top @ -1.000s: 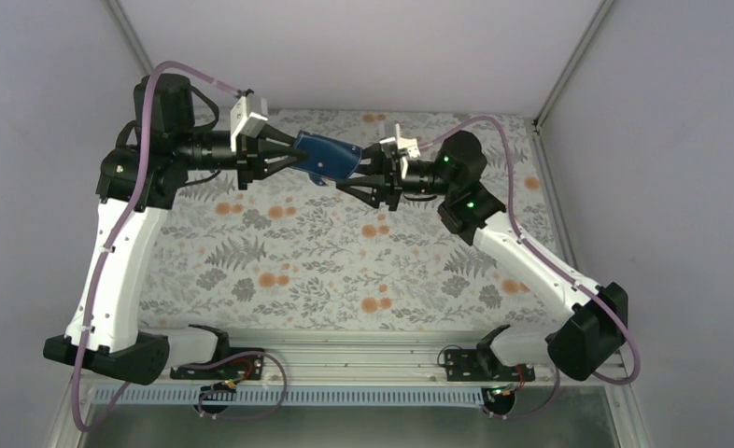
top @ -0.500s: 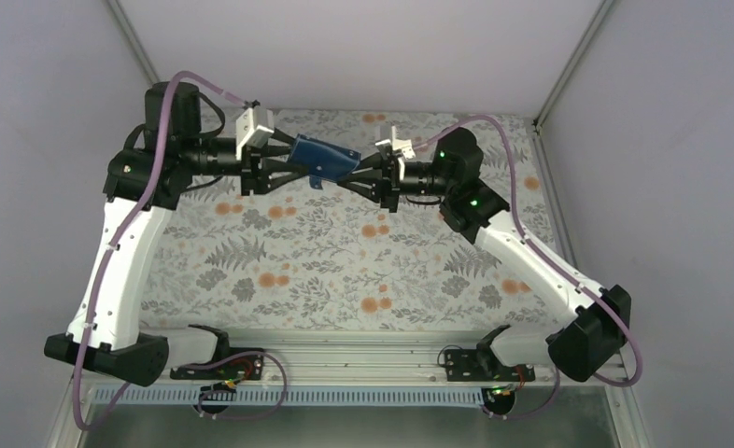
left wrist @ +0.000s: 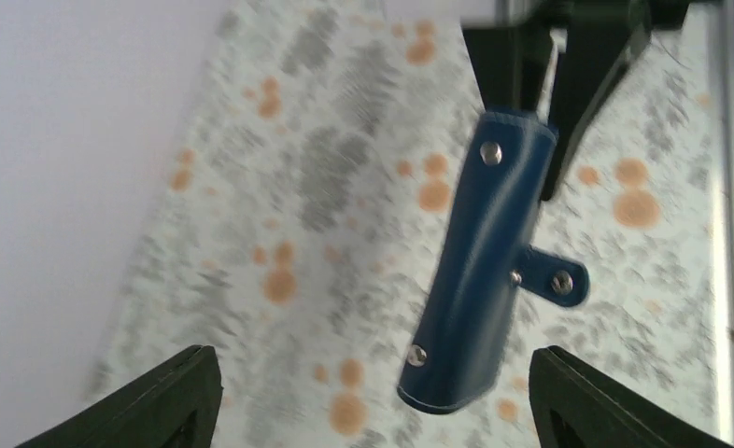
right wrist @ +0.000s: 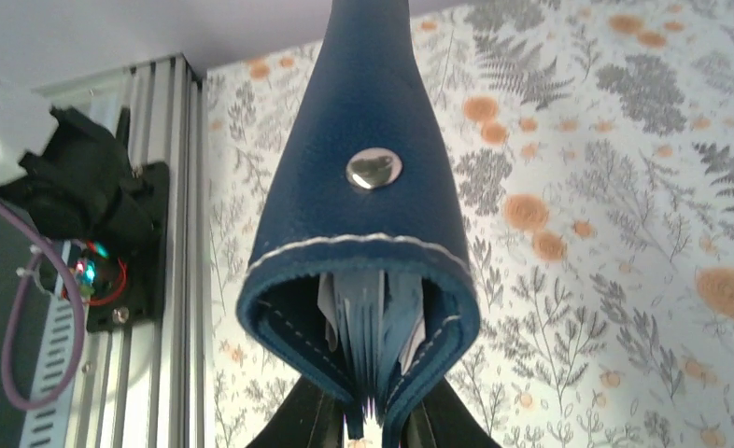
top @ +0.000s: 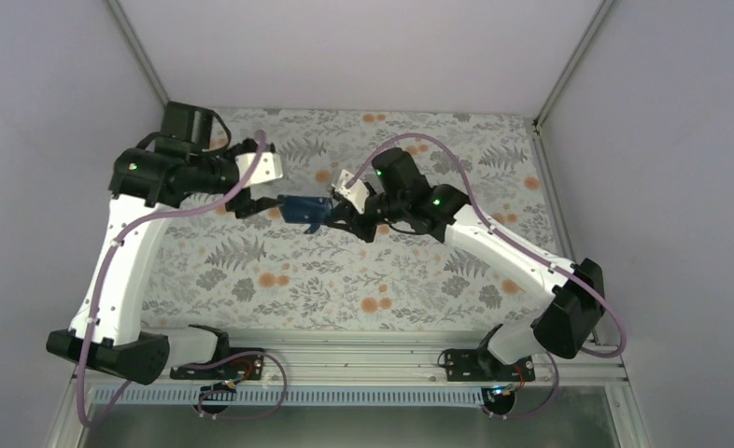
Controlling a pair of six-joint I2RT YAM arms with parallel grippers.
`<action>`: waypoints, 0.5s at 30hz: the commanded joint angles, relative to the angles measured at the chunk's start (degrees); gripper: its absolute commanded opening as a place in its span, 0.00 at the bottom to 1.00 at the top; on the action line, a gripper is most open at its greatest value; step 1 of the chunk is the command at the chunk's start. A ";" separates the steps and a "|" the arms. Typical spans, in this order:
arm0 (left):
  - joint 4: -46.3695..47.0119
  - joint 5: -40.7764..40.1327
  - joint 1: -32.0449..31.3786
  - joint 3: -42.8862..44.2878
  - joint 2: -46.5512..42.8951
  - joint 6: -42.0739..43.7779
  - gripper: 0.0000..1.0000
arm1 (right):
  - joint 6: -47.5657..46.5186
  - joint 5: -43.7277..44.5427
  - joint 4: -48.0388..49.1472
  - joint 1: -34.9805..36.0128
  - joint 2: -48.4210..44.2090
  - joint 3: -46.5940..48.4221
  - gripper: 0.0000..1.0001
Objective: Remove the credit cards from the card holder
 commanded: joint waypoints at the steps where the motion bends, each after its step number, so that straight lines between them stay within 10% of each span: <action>1: -5.18 -1.99 -0.67 -7.72 0.40 9.71 0.80 | -4.67 5.16 -4.28 2.47 -1.05 3.78 0.04; 9: -4.95 5.04 -1.10 -10.34 1.08 11.74 0.66 | -6.06 8.09 -6.74 4.85 1.22 6.73 0.04; 15: -1.92 4.72 -1.20 -12.63 1.28 9.59 0.27 | -7.36 6.23 -6.52 5.40 0.56 7.05 0.04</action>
